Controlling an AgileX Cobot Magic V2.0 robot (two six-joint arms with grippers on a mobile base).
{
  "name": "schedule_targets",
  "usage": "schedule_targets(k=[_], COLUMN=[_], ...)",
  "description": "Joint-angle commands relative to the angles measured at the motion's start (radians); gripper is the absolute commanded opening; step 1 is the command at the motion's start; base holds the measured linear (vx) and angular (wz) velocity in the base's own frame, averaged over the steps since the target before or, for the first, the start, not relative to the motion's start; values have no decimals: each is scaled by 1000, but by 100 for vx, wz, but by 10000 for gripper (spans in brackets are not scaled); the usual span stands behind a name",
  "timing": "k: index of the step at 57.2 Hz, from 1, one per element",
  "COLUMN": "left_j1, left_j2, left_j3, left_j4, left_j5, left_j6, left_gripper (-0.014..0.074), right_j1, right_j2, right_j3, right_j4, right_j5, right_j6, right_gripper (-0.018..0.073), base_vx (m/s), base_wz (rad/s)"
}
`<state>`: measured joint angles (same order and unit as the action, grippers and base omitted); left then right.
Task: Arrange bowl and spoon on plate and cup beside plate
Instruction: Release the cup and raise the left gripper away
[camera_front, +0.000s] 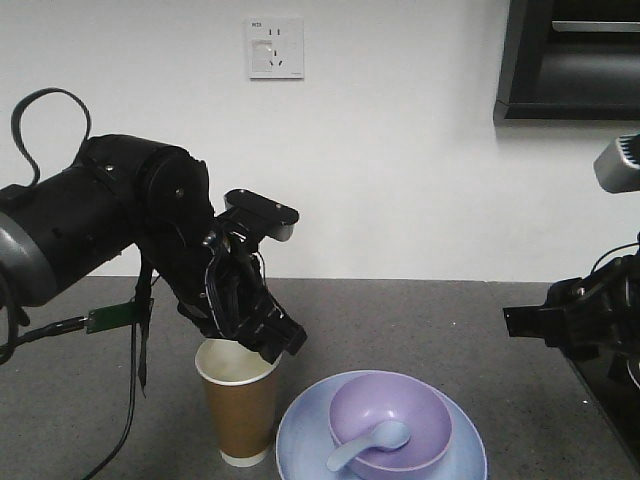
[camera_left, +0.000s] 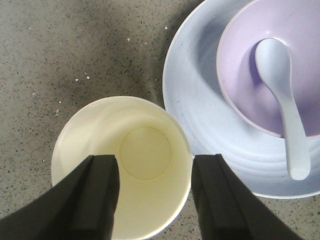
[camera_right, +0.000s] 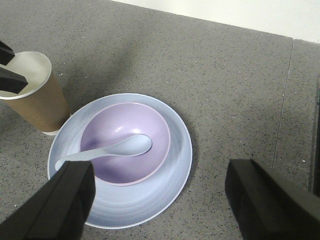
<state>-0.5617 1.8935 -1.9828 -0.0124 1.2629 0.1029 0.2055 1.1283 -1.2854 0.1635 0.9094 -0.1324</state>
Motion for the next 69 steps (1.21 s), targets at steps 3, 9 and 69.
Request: schedule_targets(k=[3,9,69], left_j1=[-4,-4,-4], left_j2=[-89,-120,-1103], left_j3=[-29,-29,1092], left_j4=[-8,-14,12], left_j5=[-27,-34,-858], left_j6=[-30,-37,-77], left_gripper=[465,464,-6], right_j1=[-3,-3,-3], right_j2=[-21,-21,-586], right_j3=[-28,-28,587], right_j4=[3,2,22], right_j5=[-65,-71,-633], right_j6=[-5,-6,-74], right_gripper=[592,592,-13], base_vx=[0,0,0], base_wz=[0,0,0])
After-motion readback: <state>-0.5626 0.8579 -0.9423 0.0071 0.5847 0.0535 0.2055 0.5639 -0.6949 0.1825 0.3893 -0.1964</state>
